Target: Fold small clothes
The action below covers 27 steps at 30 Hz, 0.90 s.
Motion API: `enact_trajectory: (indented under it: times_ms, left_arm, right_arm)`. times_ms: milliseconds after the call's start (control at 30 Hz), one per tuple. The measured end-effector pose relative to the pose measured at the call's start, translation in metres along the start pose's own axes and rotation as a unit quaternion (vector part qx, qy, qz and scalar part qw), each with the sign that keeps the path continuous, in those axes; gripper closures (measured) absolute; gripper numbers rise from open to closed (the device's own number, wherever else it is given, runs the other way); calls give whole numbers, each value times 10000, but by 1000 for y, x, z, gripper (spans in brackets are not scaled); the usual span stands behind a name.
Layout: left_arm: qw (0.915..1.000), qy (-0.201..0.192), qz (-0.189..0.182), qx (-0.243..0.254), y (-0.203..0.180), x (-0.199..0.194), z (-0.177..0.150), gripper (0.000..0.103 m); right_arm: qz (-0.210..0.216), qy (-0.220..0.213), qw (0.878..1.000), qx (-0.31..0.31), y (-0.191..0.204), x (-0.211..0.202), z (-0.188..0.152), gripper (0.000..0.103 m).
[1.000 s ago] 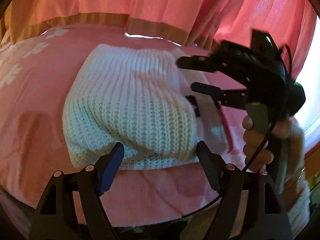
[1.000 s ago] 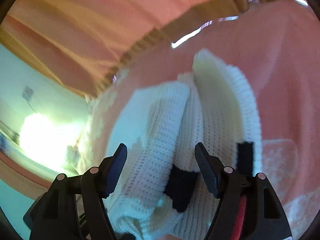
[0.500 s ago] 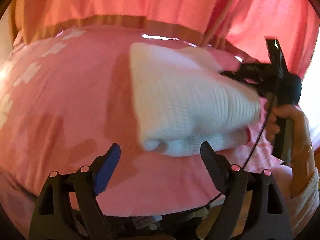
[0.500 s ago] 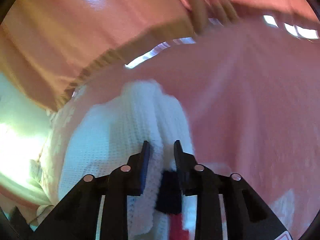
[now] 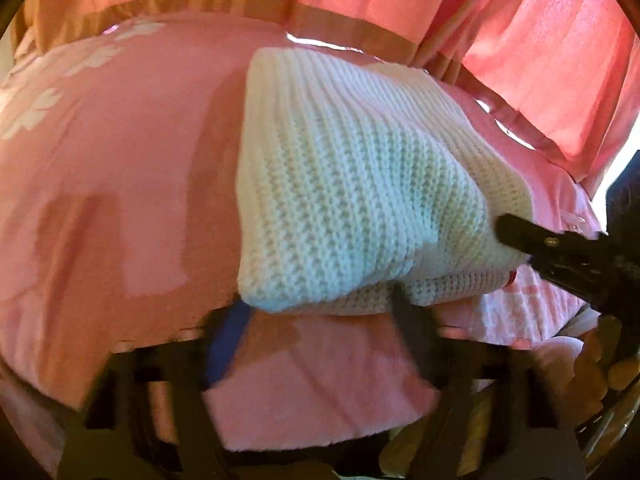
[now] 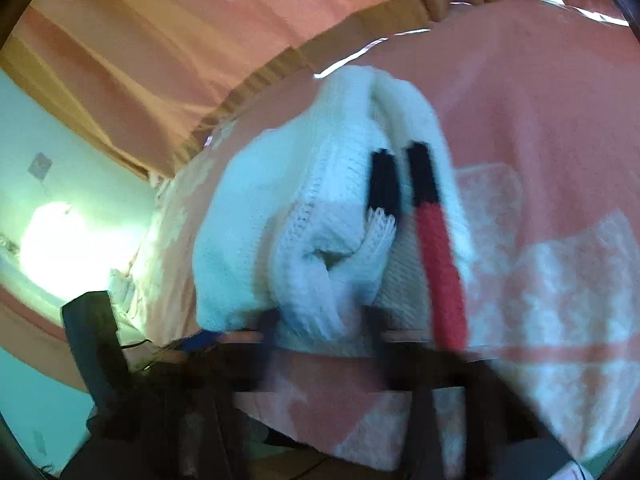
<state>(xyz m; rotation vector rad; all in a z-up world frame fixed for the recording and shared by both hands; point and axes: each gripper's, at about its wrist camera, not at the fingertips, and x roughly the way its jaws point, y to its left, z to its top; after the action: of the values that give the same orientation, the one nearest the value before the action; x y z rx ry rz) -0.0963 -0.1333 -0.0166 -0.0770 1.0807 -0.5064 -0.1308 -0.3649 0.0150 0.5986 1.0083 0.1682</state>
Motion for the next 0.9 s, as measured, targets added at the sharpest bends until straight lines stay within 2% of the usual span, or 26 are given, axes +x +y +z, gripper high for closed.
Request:
enact_trajectory:
  times_ms: [33, 100, 167, 200, 267, 333, 367, 400, 433, 500, 567, 600, 667, 700, 733, 767, 833, 900]
  left_arm:
    - [10000, 35, 52, -16, 1, 1, 2, 83]
    - [9999, 51, 11, -113, 5, -7, 9, 93]
    - [10000, -23, -11, -95, 7, -23, 12, 93]
    - [10000, -16, 7, -45, 7, -28, 12, 93]
    - [9998, 137, 121, 39, 9, -22, 8, 93]
    - [9988, 310, 357, 85, 12, -6, 1, 93]
    - [9984, 409, 381, 46, 13, 1, -3, 93]
    - [9984, 439, 365, 18, 13, 2, -4, 93]
    - [9985, 421, 359, 5, 14, 1, -5, 91]
    - [9991, 329, 265, 24, 14, -11, -4, 90]
    - [9996, 245, 144, 7, 16, -25, 0, 86]
    - [9997, 200, 109, 3, 17, -31, 2, 83]
    - [10000, 66, 57, -14, 19, -44, 7, 79]
    - [10000, -4, 32, -12, 19, -48, 10, 74]
    - [10000, -96, 18, -6, 18, -52, 12, 68]
    - [9997, -238, 20, 14, 17, -56, 16, 67]
    - [9990, -432, 40, 90, 10, -61, 23, 63]
    - [9987, -485, 1, 136, 5, -59, 29, 62]
  right_arm:
    - [-27, -92, 9999, -36, 3, -4, 2, 90]
    - [15, -566, 9982, -178, 13, -34, 8, 91]
    - [62, -888, 9958, -233, 16, -70, 5, 91]
    - [-42, -877, 9959, -235, 14, -75, 5, 91]
    - [-612, -443, 9970, -183, 2, -61, -4, 90]
    - [-1148, 311, 9929, 20, -18, -25, -20, 88]
    - [-1250, 602, 9902, 161, -22, -17, -23, 88]
    - [-1219, 583, 9907, 152, -18, -20, -24, 86]
    - [-1249, 325, 9916, 11, -10, -32, -24, 80]
    - [-1326, -72, 9910, -145, 0, -53, -15, 77]
    - [-1001, -299, 9943, -212, 7, -65, 1, 69]
    - [-956, -373, 9943, -290, 11, -66, 10, 66]
    - [-996, -499, 9926, -480, 17, -61, 32, 51]
    - [-1023, -502, 9922, -502, 19, -53, 43, 50]
    - [-957, -430, 9932, -501, 21, -39, 58, 50]
    - [-834, -351, 9948, -477, 20, -29, 64, 50]
    - [-864, -189, 9951, -450, 18, -7, 81, 50]
    - [-944, 35, 9938, -592, 21, 23, 90, 86]
